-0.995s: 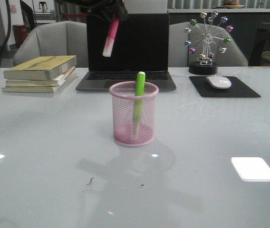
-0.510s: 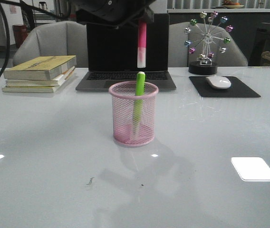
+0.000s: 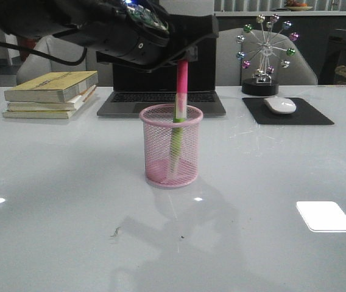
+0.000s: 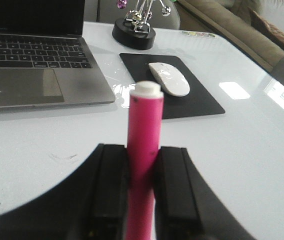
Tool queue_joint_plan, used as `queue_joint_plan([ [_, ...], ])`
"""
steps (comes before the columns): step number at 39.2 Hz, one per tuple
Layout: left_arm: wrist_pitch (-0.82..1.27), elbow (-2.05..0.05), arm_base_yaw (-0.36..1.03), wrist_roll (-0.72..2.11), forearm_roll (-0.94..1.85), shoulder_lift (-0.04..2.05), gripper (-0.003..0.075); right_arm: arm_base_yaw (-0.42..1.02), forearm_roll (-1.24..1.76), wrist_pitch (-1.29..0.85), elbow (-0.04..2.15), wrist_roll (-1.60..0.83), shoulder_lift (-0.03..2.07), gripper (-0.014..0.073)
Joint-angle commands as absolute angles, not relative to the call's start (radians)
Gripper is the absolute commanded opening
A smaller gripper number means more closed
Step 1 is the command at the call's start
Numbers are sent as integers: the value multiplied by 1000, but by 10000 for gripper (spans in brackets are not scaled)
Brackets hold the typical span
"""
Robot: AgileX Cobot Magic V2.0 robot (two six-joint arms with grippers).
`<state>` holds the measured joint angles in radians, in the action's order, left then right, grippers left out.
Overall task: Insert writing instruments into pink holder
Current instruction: 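Lower the pink marker into the holder and release it, then withdraw the left gripper away from the holder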
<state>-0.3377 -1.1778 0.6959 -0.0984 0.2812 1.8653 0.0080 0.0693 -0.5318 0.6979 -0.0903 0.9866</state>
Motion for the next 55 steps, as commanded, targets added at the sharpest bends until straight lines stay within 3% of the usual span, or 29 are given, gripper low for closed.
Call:
queue_joint_plan([
  [1,-429,-1183,704,-109,286,1802,92,3,63,-473,724,-97,968,456],
  [8,-422,-1176,704,-109,286,1802,123,3,63,-473,724,-97,968,456],
  [17,-422,-1176,704,-109,286,1802,293,3,63,-473,724,-97,968,456],
  [22,-422,-1176,704,-109,284,1796,342,3,63,-473,724,-97,968,456],
  [29,-410,-1176,689,-87,246,1736,346,3,63,-473,724,-97,968,456],
  [37,-280,-1176,623,126,214,1566,346,3,63,-473,724,-97,968,456],
  [55,137,-1143,269,149,129,1099,345,3,63,-473,724,-97,968,456],
])
